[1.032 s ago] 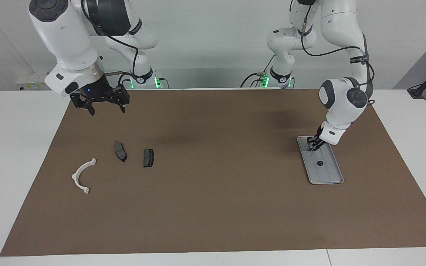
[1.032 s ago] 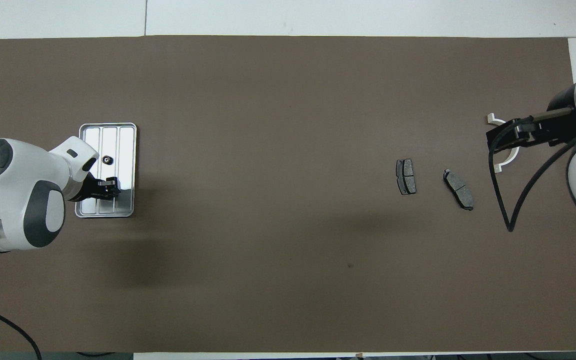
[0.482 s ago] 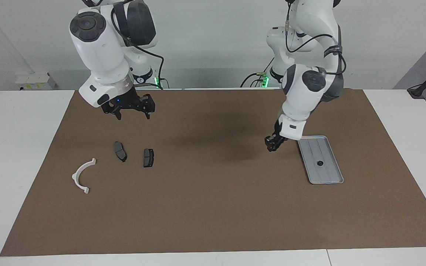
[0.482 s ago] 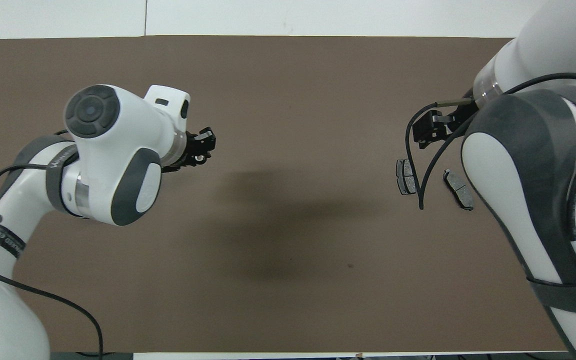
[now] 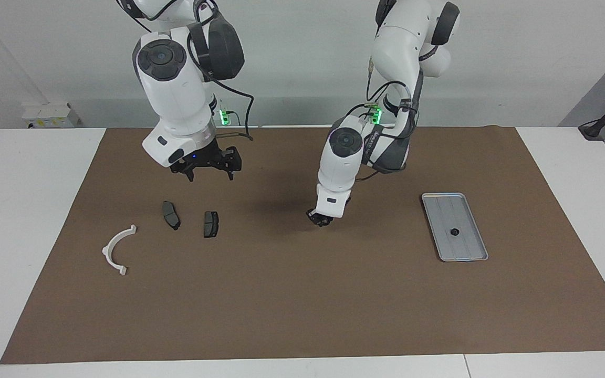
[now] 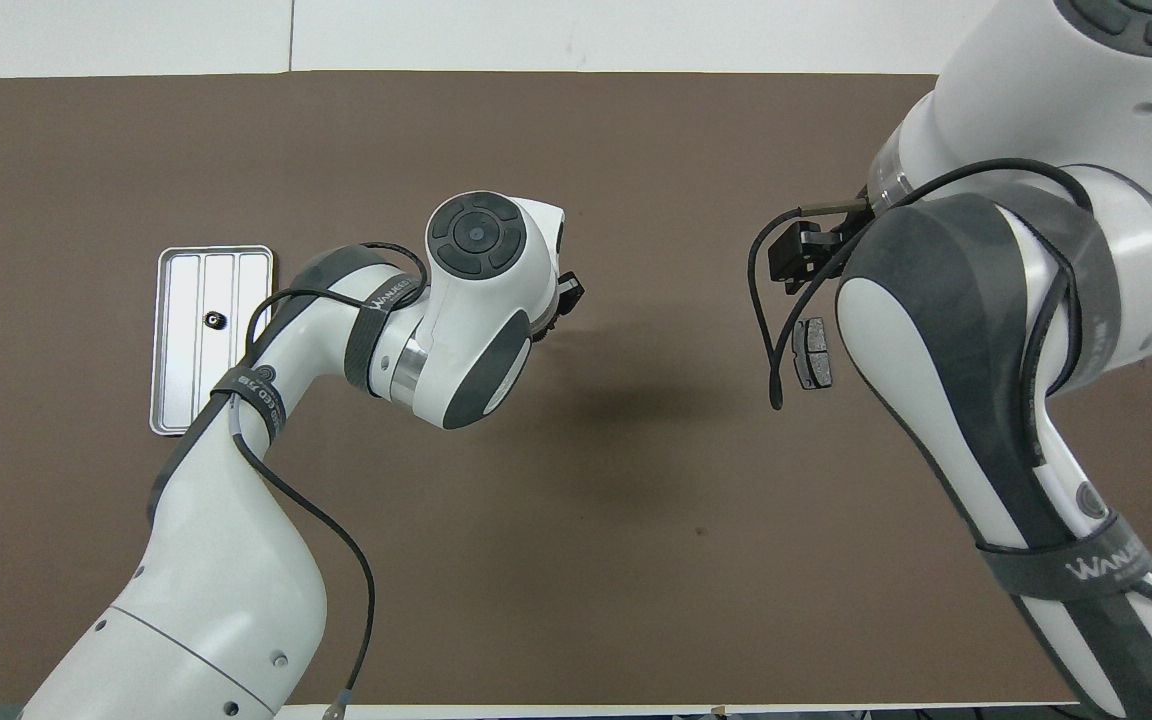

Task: Place bearing gear from tray to pile

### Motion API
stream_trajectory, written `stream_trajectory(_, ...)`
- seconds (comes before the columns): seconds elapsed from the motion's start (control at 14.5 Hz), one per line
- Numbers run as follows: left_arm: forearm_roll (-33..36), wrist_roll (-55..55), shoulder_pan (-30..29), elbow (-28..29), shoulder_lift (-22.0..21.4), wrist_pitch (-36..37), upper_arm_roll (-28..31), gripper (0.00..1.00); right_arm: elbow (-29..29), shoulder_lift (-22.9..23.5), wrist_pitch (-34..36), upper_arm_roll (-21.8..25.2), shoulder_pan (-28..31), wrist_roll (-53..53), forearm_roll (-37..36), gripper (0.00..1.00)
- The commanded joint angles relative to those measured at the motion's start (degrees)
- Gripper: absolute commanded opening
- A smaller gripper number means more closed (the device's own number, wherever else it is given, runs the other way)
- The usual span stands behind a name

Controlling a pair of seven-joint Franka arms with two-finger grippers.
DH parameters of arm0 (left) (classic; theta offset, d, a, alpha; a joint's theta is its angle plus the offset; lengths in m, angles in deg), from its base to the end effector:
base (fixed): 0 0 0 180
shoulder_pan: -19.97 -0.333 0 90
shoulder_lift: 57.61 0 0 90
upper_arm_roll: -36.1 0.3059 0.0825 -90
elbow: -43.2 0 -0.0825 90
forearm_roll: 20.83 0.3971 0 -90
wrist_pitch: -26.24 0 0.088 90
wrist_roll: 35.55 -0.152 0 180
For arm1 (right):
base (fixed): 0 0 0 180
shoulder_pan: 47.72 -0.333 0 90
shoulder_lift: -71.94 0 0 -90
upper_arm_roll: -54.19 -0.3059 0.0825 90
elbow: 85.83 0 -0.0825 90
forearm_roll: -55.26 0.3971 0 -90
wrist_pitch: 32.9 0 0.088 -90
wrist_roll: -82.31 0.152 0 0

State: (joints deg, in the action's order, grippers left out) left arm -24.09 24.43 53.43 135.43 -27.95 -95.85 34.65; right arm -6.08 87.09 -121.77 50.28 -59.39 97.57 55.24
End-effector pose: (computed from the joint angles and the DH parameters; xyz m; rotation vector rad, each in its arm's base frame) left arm 0.5660 -0.3989 0.2668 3.0117 0.7227 -0.0656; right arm 0.6116 0.1659 0.4949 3.1264 0.0065 -0.1651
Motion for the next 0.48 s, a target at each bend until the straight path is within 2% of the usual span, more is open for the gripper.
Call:
stream_trajectory(0.0,0.98,1.01,2.82,-1.36,3.03,0.36,1.88,0.00,0.58,-0.48,-0.78,-0.13,0.42,0.64,0.90,1.00)
stream_trajectory(0.14,0.72,1.45,3.71,-1.80,3.04,1.15,2.94,0.00,0.58,-0.48,-0.78,-0.13,0.42,0.64,0.90,1.00)
stream_trajectory(0.41,1.07,3.82,3.72,-0.22,3.04,-2.53,2.94,0.00,0.58,0.05,-1.05,-0.13,0.25,0.64,0.72,1.00)
